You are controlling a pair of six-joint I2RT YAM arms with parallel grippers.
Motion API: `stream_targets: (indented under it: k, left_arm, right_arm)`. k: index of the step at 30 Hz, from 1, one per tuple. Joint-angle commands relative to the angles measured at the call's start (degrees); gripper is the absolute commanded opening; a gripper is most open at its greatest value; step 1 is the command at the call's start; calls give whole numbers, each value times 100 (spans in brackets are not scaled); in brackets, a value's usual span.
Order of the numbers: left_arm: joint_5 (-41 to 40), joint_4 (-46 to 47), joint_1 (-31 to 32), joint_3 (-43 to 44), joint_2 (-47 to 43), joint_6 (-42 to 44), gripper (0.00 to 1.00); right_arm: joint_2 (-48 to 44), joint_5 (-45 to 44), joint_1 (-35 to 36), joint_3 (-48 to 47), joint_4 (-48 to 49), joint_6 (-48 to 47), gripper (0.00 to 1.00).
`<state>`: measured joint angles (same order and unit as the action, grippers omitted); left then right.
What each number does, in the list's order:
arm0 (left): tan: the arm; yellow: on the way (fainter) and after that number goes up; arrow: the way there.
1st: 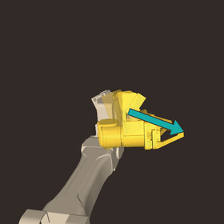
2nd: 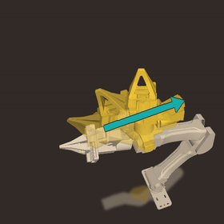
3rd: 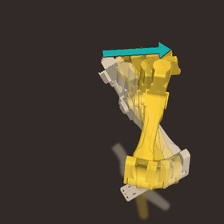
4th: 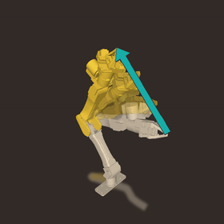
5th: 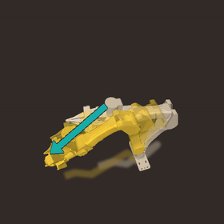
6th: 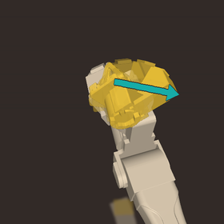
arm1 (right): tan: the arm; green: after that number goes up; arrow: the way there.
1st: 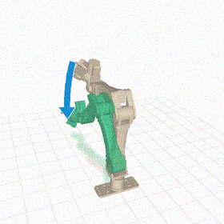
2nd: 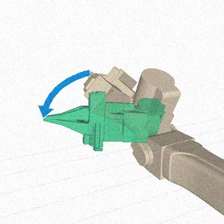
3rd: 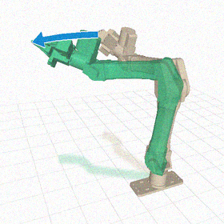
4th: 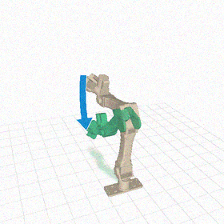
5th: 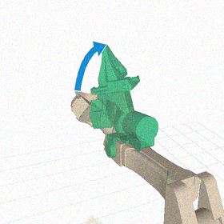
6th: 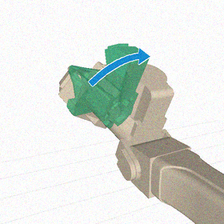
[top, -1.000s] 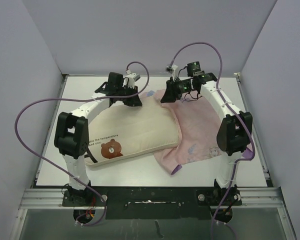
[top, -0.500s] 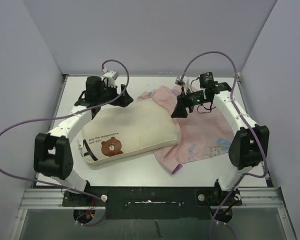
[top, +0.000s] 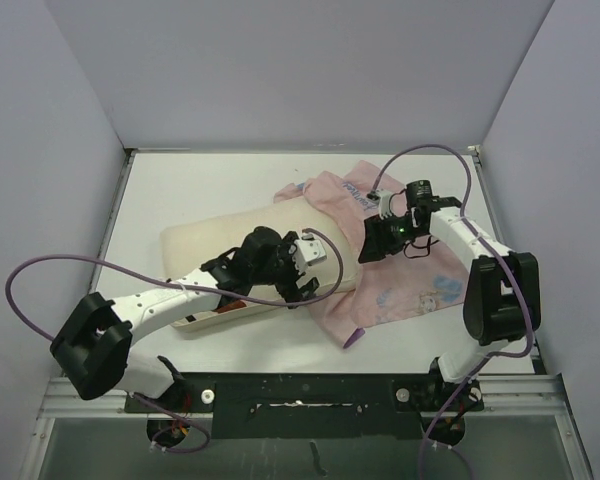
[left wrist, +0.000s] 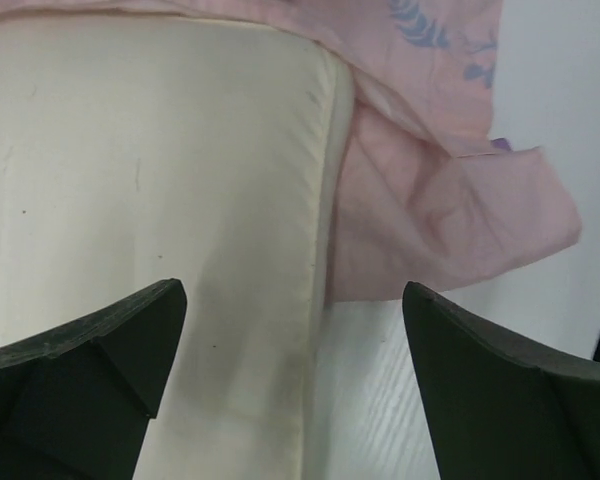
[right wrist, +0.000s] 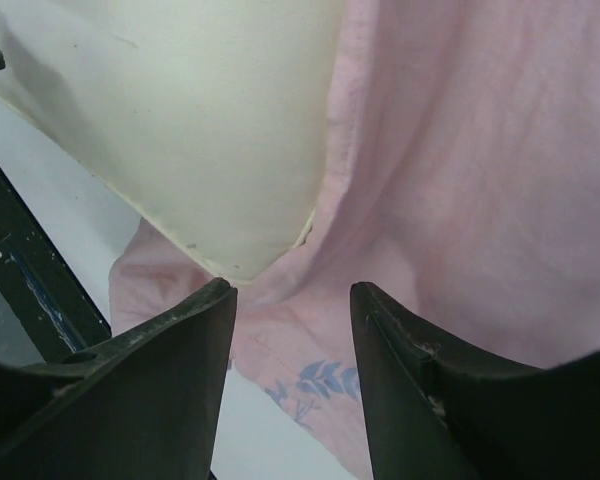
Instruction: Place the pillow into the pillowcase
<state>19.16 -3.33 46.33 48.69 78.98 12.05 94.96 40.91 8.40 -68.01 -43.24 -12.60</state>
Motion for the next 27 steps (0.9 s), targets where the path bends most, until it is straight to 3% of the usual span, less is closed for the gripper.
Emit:
stream_targets:
  k: [1, 7, 11, 12, 16, 18, 23, 27]
  left_arm:
    - [-1118, 232, 101, 253, 394, 506, 90]
    - [-1185, 275, 114, 329, 773, 577, 89]
    - [-1220, 221, 105, 323, 1018, 499, 78]
    - [-1259, 181, 105, 361, 1077, 455, 71]
    - [-1516, -49, 87, 548, 1320, 379, 13]
    - [-1520, -79, 58, 610, 1330, 374, 0]
    - [-1010, 246, -308, 588, 975, 39, 0]
    - [-432, 333, -619, 877, 665, -236, 0]
  right_arm:
    - [167, -79, 33, -22, 469, 358, 49]
    - [604, -195, 241, -211, 427, 464, 43]
    - [619, -187, 288, -214, 329, 458, 23]
    - [594, -157, 285, -220, 273, 414, 17]
    - [472, 315, 253, -332, -111, -64, 8]
    - [433, 648, 229, -454, -424, -329, 8]
    - [375, 1495, 207, -817, -1014, -952, 7]
    - [462, 1971, 315, -1194, -1217, -1004, 0]
